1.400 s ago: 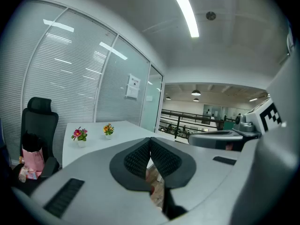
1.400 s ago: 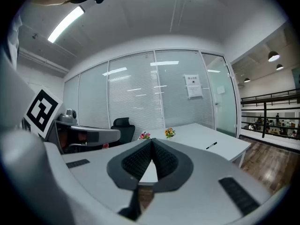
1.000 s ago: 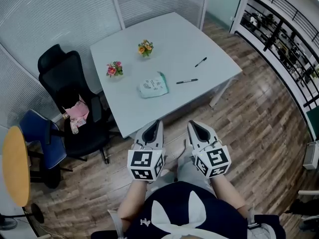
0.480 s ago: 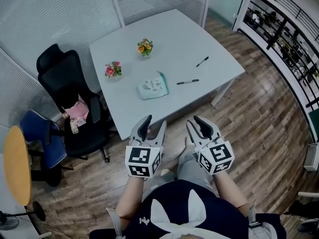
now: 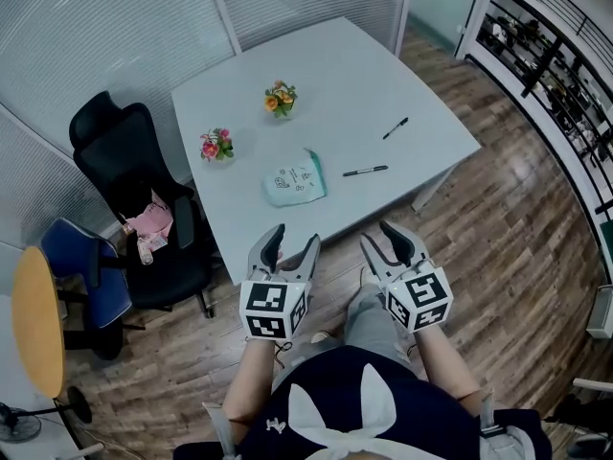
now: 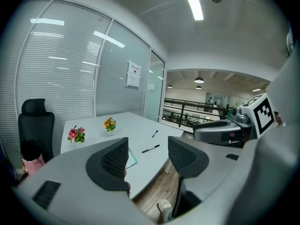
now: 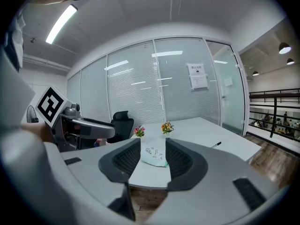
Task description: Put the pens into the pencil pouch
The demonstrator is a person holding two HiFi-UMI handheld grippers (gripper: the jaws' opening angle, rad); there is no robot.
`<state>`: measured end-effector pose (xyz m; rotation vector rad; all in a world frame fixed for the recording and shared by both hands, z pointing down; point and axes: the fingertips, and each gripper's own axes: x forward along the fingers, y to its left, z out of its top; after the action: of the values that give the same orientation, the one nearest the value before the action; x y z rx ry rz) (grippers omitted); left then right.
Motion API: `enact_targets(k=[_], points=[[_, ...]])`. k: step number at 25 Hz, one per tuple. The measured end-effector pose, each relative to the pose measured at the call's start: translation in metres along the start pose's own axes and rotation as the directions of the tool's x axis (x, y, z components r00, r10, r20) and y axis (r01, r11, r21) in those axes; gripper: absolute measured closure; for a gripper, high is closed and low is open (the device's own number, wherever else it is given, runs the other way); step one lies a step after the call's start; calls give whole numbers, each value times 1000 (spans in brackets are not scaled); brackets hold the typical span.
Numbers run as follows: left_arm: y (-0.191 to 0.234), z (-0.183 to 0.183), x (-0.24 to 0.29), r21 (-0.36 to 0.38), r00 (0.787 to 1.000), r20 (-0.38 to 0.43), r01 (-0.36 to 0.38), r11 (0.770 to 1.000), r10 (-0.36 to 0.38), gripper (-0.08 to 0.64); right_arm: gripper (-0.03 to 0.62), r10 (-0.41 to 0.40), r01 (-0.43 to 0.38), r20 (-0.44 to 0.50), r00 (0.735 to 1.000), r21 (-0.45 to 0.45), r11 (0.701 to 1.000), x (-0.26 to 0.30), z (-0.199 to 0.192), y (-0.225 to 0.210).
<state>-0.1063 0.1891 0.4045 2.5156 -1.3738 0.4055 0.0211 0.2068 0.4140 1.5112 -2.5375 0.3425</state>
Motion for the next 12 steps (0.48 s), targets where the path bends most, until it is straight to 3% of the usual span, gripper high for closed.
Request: enact_targets(k=[12], points=[[27,-4,68,-23,995,-84,-63,998,60,305,425,7,-8,-81,997,-12,1000,58,-3,-67]])
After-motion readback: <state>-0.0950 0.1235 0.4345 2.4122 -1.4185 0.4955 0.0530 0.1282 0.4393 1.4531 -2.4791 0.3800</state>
